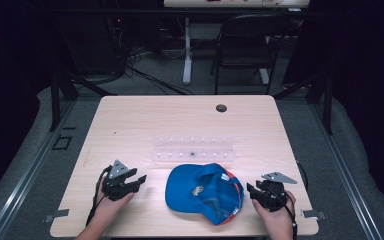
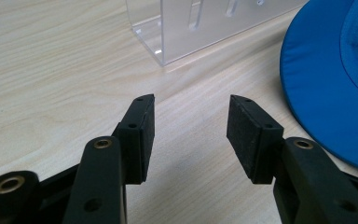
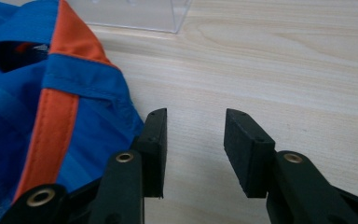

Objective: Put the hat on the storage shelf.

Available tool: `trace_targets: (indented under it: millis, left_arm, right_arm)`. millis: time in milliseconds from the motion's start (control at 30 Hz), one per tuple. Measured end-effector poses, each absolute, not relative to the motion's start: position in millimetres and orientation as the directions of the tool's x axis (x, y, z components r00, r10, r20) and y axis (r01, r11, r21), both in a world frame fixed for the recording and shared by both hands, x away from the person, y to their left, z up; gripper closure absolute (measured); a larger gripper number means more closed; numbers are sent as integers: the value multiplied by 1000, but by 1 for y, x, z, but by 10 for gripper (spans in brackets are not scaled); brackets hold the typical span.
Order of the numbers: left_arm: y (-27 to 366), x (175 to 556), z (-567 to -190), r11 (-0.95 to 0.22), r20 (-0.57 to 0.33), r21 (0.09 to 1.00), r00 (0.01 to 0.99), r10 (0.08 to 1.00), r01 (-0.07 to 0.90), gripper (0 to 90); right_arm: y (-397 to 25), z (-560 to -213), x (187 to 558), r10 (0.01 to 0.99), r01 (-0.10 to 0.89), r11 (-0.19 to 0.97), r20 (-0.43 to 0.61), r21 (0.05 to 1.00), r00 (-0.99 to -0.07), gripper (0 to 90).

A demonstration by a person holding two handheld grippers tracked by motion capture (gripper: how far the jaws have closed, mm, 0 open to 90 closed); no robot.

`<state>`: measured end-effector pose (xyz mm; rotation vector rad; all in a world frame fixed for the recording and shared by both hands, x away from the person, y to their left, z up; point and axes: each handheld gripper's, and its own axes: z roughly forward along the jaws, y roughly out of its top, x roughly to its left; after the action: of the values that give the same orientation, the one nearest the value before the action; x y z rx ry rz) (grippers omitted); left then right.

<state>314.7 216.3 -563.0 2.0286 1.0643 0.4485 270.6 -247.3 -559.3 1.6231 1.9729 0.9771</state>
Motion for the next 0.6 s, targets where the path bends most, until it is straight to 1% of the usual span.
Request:
trace_targets:
  millis: [167, 400, 533, 600]
  left_arm:
    - [215, 315, -564, -344, -42, 776, 588, 807, 528, 522]
    - [215, 315, -564, -342, -42, 776, 584, 810, 530, 515]
    - [215, 315, -564, -343, -41, 775, 584, 811, 531, 514]
    - [215, 315, -564, -343, -41, 775, 584, 811, 531, 514]
  right_arm:
    - [-245, -553, 266, 952, 695, 83, 148, 715, -266, 595]
    - [-243, -539, 266, 936, 750, 71, 216, 657, -278, 600]
    - [-241, -533, 267, 931, 770, 75, 232, 633, -281, 600]
    - [-240, -530, 267, 926, 778, 92, 234, 621, -297, 598]
